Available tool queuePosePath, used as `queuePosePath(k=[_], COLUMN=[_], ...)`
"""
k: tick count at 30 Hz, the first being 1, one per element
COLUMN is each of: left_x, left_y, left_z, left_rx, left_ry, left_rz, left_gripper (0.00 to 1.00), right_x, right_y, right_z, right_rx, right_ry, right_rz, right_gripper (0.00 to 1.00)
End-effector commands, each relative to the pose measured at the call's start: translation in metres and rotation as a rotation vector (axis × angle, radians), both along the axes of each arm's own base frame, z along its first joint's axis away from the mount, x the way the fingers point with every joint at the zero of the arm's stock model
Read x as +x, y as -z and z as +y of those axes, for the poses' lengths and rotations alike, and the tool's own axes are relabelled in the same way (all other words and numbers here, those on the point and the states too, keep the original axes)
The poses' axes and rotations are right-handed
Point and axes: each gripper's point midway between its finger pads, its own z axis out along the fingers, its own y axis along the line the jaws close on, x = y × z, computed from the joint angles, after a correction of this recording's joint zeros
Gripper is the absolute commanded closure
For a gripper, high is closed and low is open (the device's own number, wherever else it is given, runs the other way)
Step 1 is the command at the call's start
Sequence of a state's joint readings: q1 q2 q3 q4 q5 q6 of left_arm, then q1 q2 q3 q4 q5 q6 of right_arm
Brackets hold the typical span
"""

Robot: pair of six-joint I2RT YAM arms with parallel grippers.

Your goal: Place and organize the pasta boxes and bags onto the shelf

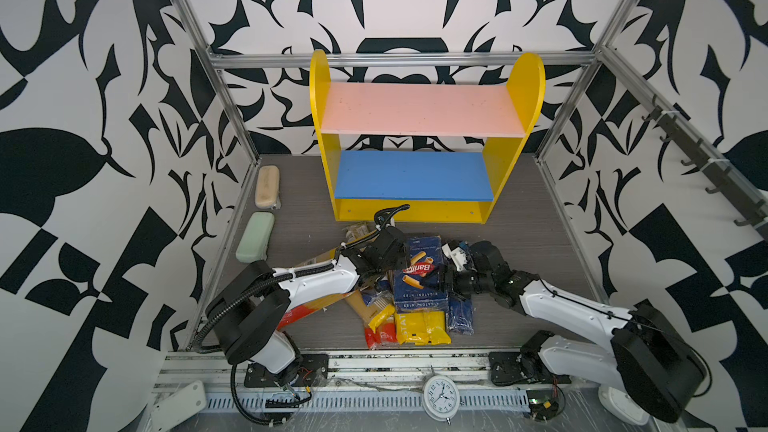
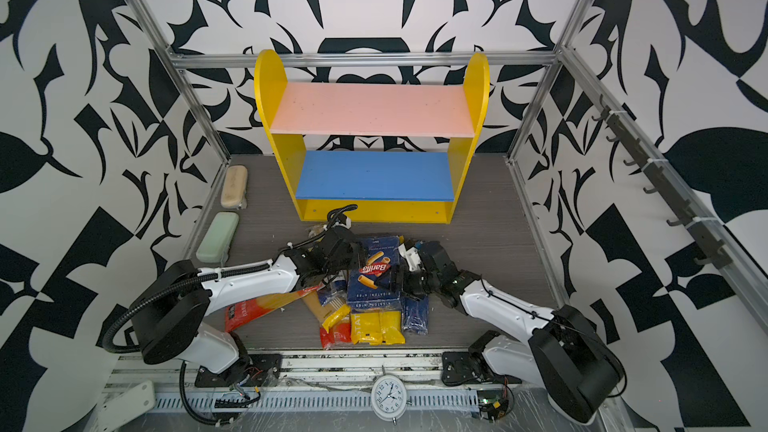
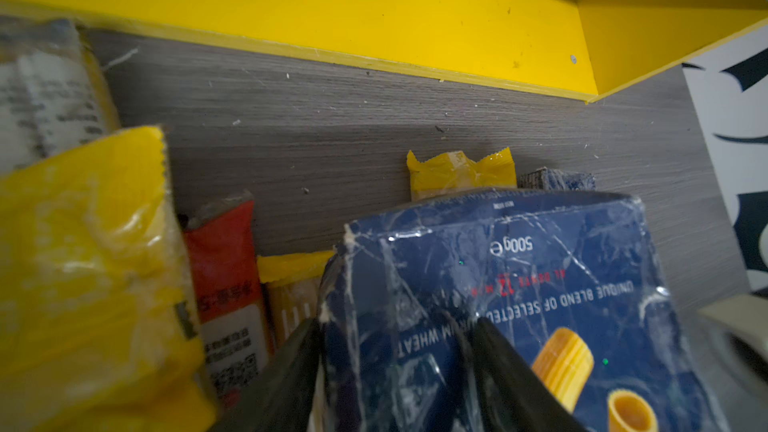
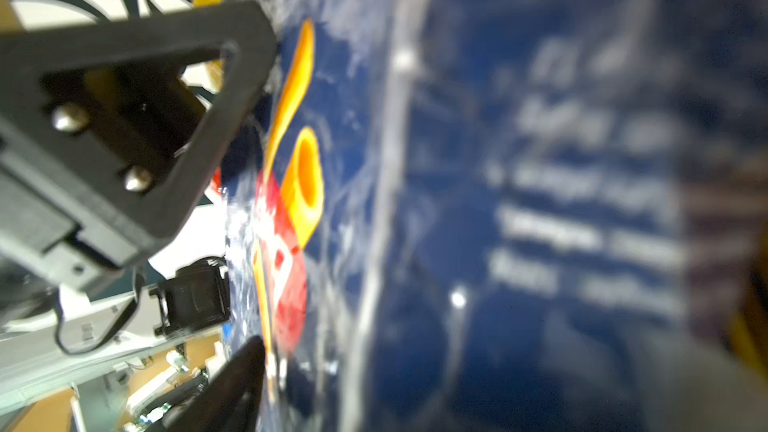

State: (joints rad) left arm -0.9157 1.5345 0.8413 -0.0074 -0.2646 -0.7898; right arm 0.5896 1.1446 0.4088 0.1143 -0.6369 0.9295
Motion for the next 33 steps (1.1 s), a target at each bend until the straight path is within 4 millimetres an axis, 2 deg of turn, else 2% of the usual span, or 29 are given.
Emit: queuePosePath(k=[1, 4, 8, 15, 17, 18, 23, 28, 33], left_x=[-0.003, -0.001, 0.002, 0.000, -0.001, -0.005, -0.013, -0.019, -0.023], left_y=[-0.021, -0.031, -0.049, -0.079, -0.081, -0.093, -0.102, -0.104, -0.107], left_z=[-0.002, 0.005, 0.017, 0.057, 0.068, 0.075, 0.096, 0.111, 0.118], left_rx=[0.004, 0.028, 0.054, 0.148, 0.173, 0.154, 0.152, 0.167, 0.170], left_ry=[0.026, 0.012, -0.014, -0.115, -0.136, -0.148, -0.180, -0.186, -0.186], left_rz=[-0.024, -0.051, -0.095, -0.151, -0.154, -0.175, -0.185, -0.188, -0.199], left_gripper=[0.32, 0.26, 0.24, 0.22, 0.20, 0.20, 0.16, 0.01, 0.01], right_x=[0.011, 0.012, 0.014, 0.017, 0.017, 0.018, 0.016, 0.014, 0.012], right_y=[-0.051, -0.053, -0.055, -0.058, -0.057, -0.059, -0.068, -0.073, -0.076], right_z=[0.017, 0.016, 0.016, 0.016, 0.015, 0.015, 0.014, 0.012, 0.010], right_rx=[0.162, 0.173, 0.177, 0.191, 0.193, 0.196, 0.211, 0.208, 0.207], right_ry=[-0.049, -0.044, -0.034, -0.024, -0.021, -0.021, -0.023, -0.023, -0.020], right_rz=[-0.164, -0.164, -0.166, -0.168, -0.165, -0.167, -0.178, -0.190, -0.195], right_gripper=[0.33, 0.39, 0.43, 0.49, 0.50, 0.50, 0.51, 0.52, 0.52])
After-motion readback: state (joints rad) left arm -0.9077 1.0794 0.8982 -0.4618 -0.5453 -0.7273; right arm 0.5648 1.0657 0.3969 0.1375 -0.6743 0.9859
